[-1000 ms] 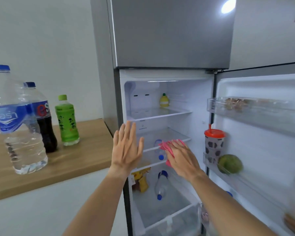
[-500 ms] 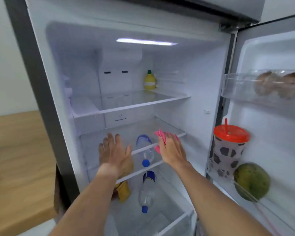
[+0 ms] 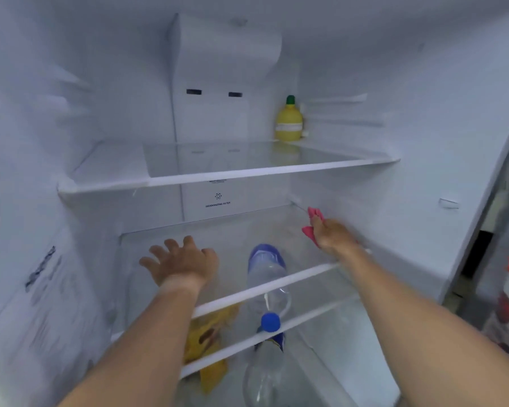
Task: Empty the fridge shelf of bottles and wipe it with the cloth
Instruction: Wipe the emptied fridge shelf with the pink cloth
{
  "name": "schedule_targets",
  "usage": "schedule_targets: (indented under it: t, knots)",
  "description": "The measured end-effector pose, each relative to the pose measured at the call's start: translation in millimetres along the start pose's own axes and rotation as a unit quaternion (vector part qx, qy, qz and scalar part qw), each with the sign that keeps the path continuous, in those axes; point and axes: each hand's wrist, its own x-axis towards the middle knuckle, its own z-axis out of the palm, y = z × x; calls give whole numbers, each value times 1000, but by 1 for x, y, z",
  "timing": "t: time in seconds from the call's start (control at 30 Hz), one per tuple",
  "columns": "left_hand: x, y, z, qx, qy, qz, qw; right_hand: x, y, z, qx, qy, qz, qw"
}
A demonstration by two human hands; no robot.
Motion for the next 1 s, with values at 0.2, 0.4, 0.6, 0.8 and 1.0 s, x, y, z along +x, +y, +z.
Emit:
schedule_targets:
  t: [0.2, 0.4, 0.6, 0.8, 1.0]
  knots:
    - [20, 5, 16, 17, 20, 5, 1000, 43, -16, 26, -113, -37, -45, 992]
    - [21, 2, 21, 16, 45, 18, 999, 71, -45, 36, -72, -69, -109, 989]
    - [19, 4, 20, 14, 44, 17, 999, 66, -64, 47, -225, -87, -165, 956]
    - [17, 4, 16, 14, 19, 8, 1000, 15, -82, 52, -194, -118, -191, 955]
    - [11, -4, 2, -9, -2, 8, 1000, -30, -68, 52, -222, -145, -243, 933]
